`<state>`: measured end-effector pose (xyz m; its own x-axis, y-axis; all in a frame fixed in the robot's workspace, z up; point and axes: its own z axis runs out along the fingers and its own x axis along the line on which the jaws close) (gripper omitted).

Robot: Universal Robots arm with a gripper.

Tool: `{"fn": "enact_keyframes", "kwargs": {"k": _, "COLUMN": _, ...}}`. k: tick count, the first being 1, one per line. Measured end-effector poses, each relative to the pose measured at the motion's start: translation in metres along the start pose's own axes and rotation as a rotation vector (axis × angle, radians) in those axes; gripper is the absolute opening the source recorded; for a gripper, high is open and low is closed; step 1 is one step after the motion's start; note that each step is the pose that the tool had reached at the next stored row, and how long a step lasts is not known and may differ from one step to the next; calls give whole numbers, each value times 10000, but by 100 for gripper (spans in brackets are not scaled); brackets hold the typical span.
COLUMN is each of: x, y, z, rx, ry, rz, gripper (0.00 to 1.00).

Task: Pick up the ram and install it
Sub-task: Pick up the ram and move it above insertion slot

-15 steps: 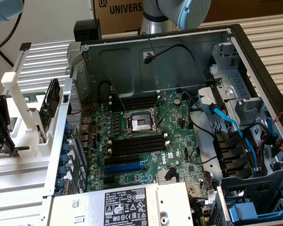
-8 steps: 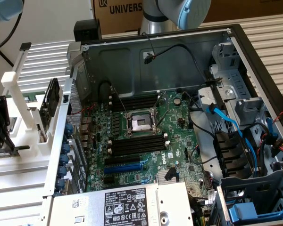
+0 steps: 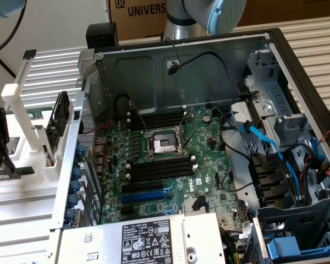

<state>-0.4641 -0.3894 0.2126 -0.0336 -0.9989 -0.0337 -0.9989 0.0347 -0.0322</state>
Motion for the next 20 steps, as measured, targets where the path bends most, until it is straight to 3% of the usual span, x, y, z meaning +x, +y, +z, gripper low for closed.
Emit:
{"fn": "enact_keyframes", "kwargs": {"k": 9, "x": -12, "y": 12, "z": -309, "rx": 0, "ry": 12, "rz": 1, "gripper": 12}}
{"fn": "enact_keyframes", "kwargs": {"k": 11, "x": -18, "y": 19, "z": -486, "rx": 1, "ry": 29, "rz": -2, "gripper": 12}}
{"fn": "enact_keyframes", "kwargs": {"k": 17, "x": -26, "y": 13, "z": -750, "rx": 2, "ry": 45, "rz": 0, "gripper": 12}}
{"fn": "enact_keyframes", "kwargs": {"k": 18, "x": -29, "y": 10, "z": -842, "rx": 1, "ry": 49, "rz": 0, "gripper": 12}}
{"fn": "enact_keyframes", "kwargs": {"k": 20, "x": -32, "y": 7, "z": -933, "rx": 1, "ry": 57, "rz": -2, "gripper": 12}}
